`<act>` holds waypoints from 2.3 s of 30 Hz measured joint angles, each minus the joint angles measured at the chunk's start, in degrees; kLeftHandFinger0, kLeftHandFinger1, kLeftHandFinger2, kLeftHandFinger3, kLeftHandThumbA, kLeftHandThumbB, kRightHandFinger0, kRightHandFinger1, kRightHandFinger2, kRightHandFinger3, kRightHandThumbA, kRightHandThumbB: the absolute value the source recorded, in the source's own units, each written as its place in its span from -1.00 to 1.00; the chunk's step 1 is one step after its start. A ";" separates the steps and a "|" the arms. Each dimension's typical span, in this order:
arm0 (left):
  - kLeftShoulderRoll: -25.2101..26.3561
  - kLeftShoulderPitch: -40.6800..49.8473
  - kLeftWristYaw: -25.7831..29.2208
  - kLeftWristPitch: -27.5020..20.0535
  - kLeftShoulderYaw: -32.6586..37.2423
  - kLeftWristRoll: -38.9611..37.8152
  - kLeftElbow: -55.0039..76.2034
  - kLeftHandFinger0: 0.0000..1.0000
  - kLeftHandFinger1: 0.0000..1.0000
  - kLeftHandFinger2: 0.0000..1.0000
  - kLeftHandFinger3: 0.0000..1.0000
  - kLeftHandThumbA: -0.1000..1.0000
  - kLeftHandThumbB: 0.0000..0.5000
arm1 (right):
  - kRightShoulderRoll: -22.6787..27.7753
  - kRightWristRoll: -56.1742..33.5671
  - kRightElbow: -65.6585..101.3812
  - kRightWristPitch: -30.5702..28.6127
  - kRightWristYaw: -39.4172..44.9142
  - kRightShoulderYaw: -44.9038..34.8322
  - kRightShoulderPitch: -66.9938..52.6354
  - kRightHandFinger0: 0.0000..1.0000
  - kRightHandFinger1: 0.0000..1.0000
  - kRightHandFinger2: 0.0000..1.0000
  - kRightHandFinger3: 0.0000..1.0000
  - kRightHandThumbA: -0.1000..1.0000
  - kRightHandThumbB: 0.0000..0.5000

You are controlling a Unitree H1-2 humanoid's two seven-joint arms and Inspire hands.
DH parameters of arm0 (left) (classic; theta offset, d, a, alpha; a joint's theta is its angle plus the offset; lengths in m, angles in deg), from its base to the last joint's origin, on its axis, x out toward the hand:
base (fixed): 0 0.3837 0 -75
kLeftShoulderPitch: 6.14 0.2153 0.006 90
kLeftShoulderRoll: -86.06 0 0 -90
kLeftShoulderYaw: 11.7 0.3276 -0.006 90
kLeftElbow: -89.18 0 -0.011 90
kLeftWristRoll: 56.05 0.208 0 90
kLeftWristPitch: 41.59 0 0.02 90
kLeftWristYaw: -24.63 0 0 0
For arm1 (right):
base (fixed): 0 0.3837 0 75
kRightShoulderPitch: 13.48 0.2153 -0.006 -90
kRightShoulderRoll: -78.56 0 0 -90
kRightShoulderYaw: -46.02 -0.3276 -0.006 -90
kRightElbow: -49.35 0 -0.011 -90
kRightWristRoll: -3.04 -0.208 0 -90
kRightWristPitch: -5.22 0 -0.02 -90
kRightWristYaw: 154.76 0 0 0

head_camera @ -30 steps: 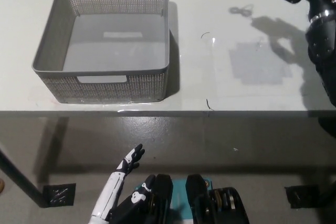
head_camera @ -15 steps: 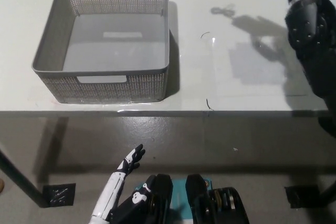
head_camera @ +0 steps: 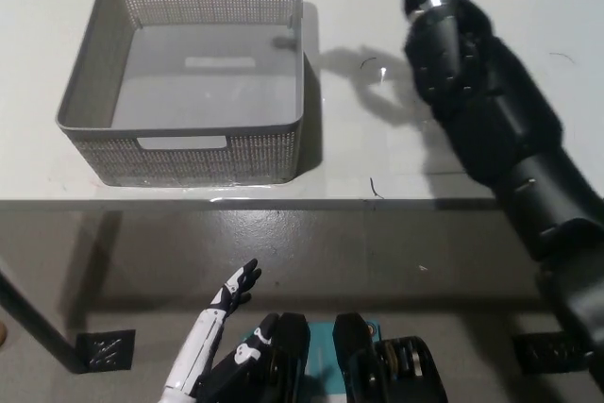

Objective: Use the right hand to pick up a black power cord and place it into a container on the left hand side

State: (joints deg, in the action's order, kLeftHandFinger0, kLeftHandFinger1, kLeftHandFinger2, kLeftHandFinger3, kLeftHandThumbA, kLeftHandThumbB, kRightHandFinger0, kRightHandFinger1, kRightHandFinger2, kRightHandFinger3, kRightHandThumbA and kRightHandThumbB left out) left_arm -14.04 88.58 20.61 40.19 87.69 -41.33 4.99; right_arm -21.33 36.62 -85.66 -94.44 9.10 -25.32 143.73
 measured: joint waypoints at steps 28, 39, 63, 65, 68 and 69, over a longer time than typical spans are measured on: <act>0.74 -1.68 -0.71 -0.12 0.28 0.04 -0.10 1.00 1.00 1.00 1.00 0.86 -0.56 | -9.74 2.26 -9.93 -0.95 -1.69 3.83 1.05 -0.82 -0.13 0.41 0.46 -0.95 -0.23; 0.82 -2.65 -0.72 -0.31 0.31 0.04 -0.37 1.00 1.00 1.00 1.00 0.90 -0.42 | -8.66 1.08 -9.68 0.00 6.85 5.09 -0.15 1.00 1.00 1.00 1.00 1.00 1.00; 1.29 -4.71 -1.01 -0.27 2.00 1.60 -0.52 1.00 1.00 1.00 1.00 0.84 -0.55 | -3.39 -5.42 0.01 3.02 21.20 -1.50 -3.97 1.00 1.00 1.00 1.00 1.00 0.73; 1.33 -4.72 -1.02 -0.22 1.99 1.74 -0.52 1.00 1.00 1.00 1.00 0.84 -0.64 | -3.15 -8.20 5.24 4.01 22.13 -5.29 -6.23 1.00 1.00 1.00 1.00 1.00 0.79; 1.33 -4.72 -1.02 -0.20 2.00 1.82 -0.53 1.00 1.00 1.00 1.00 0.83 -0.58 | -3.14 -10.97 8.21 4.73 23.05 -8.53 -8.13 1.00 1.00 1.00 1.00 1.00 0.79; 1.33 -4.72 -1.02 -0.20 2.01 1.82 -0.58 1.00 1.00 1.00 1.00 0.85 -0.52 | -3.14 -11.96 8.88 5.00 23.40 -9.47 -8.73 1.00 1.00 1.00 1.00 1.00 0.78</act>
State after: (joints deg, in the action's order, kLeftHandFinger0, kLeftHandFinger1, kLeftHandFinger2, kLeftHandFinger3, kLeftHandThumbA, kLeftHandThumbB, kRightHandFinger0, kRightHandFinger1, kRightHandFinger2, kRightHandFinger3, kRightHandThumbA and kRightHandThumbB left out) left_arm -12.72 83.86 19.59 39.99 89.70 -39.51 4.41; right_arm -24.47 24.66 -76.78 -89.45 32.50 -34.80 135.00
